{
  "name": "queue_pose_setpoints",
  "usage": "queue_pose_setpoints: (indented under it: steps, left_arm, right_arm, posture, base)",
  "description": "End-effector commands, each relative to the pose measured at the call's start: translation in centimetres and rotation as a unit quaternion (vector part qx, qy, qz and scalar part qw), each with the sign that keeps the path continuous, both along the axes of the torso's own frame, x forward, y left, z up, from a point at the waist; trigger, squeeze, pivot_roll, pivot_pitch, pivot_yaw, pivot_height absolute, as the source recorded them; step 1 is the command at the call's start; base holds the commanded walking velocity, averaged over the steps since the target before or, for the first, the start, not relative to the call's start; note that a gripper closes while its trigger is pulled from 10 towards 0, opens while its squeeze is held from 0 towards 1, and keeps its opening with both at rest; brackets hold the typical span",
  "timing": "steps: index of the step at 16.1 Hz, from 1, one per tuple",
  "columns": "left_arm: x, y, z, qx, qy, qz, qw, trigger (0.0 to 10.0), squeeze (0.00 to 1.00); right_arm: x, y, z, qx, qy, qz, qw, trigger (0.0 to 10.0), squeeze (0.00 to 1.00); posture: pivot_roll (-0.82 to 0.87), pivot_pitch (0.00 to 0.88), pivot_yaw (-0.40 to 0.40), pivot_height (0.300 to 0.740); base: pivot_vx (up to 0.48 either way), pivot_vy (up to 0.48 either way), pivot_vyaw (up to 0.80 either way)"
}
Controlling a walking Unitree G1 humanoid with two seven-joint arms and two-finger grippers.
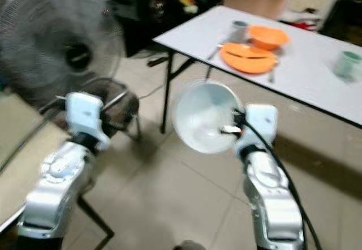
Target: Setting the table
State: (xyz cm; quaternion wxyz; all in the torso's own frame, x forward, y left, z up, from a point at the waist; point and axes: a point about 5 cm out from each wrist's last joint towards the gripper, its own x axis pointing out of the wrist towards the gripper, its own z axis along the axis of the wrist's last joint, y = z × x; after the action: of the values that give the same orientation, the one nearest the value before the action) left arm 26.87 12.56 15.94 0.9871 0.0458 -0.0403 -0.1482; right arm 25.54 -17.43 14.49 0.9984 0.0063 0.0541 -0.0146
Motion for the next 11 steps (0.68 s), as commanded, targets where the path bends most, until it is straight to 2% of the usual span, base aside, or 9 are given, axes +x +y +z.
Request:
queue_pose_setpoints:
  steps: [1, 11]
  left_arm:
    - [-0.05, 0.55, 0.41, 0.002, -0.010, 0.003, 1.000, 10.0, 0.00]
    - [0.05, 0.32, 0.42, -0.006, -0.009, -0.010, 1.000, 10.0, 0.00]
  right_arm:
    - [0.21, 0.55, 1.02, 0.007, -0.021, 0.010, 1.000, 10.0, 0.00]
    - [0.06, 0.47, 1.22, 0.007, -0.021, 0.008, 1.000, 10.0, 0.00]
  posture:
    - [0.00, 0.000, -0.051, 0.740]
    - [-0.01, 0.000, -0.041, 0.740]
  base:
    - [0.240, 0.000, -0.80]
    - [0.305, 0.000, -0.80]
